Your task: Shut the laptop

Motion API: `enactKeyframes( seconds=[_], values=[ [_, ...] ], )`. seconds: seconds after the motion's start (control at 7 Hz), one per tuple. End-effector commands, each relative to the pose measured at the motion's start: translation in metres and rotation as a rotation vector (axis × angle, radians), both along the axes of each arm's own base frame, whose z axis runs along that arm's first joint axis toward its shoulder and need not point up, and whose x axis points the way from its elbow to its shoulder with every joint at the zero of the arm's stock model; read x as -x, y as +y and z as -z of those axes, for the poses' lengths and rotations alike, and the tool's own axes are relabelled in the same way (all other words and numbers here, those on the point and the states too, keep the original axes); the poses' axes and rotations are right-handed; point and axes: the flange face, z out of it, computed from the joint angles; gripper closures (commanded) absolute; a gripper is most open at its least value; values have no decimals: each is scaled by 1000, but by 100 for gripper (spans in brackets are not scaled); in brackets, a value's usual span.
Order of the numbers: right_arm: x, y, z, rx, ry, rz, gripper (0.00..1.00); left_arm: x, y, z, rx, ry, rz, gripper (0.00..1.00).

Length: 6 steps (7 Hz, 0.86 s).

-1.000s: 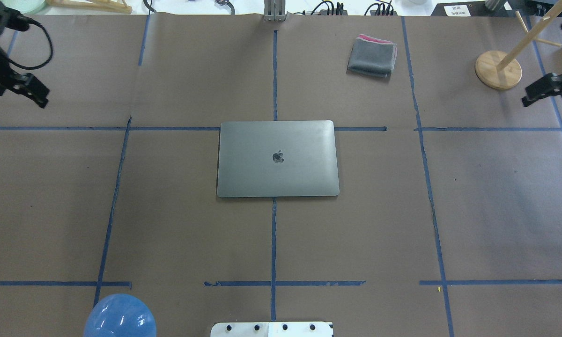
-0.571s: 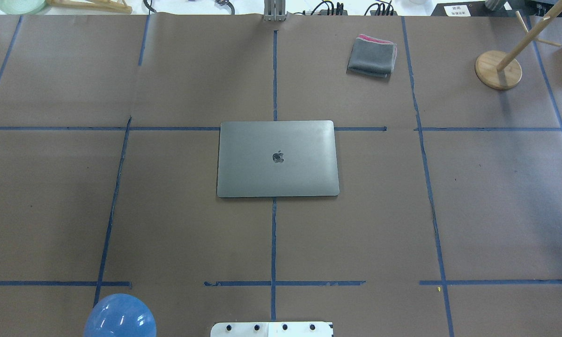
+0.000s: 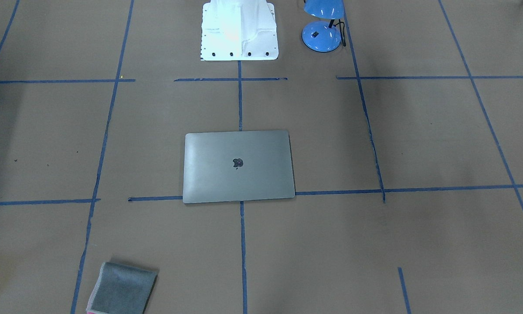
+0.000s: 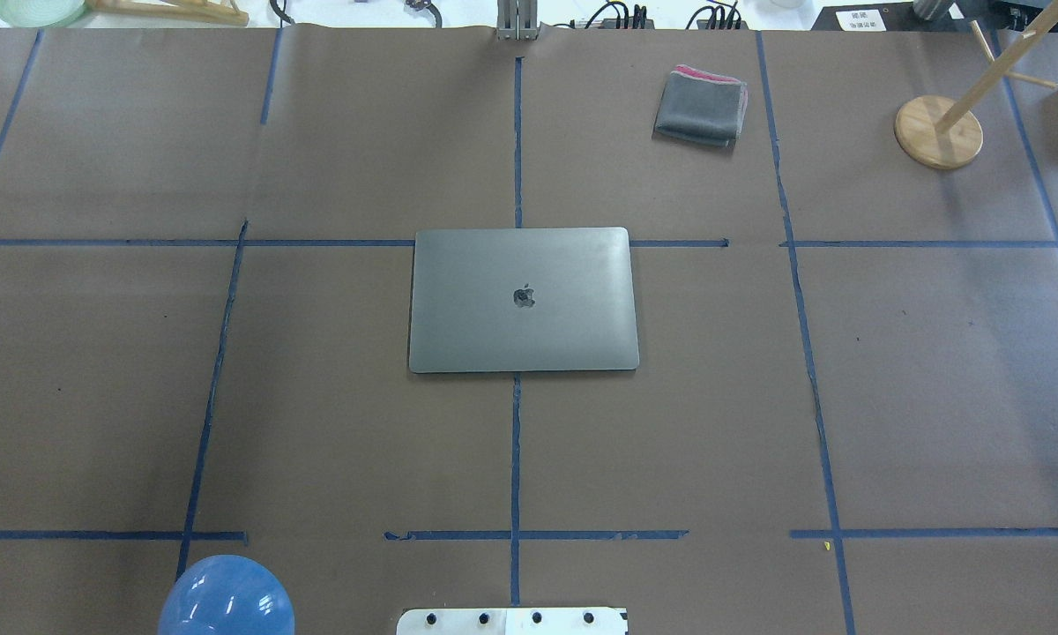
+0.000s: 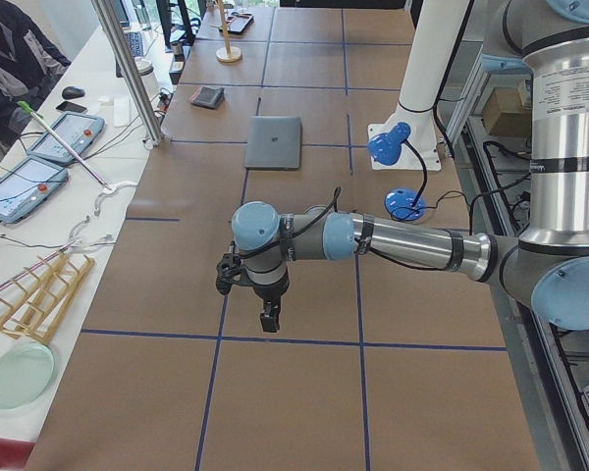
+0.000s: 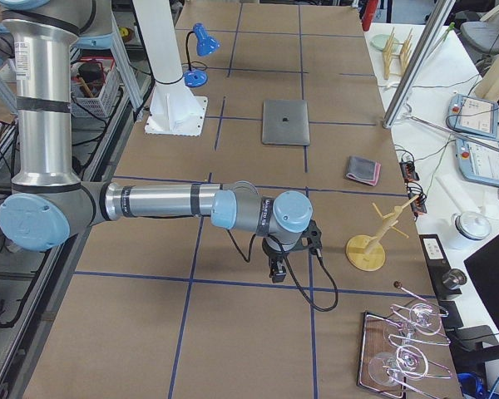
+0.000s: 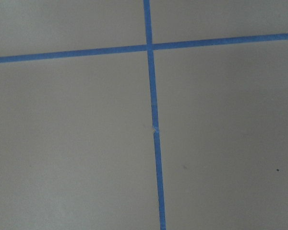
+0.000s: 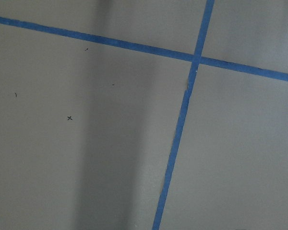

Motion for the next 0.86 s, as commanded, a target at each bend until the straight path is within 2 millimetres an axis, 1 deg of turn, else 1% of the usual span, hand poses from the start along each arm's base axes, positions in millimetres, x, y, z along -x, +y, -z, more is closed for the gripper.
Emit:
enactKeyframes(
  seconds=[0.0, 0.14, 0.71],
  values=[
    [0, 0, 1, -3, -4, -2, 0, 1, 0, -2, 5, -8, 4, 0],
    [0, 0, 1, -3, -4, -2, 0, 0, -1, 5, -11, -7, 1, 0],
    [0, -2, 1, -29, -3, -1, 0, -2, -2, 0, -5, -9, -10, 0]
  ],
)
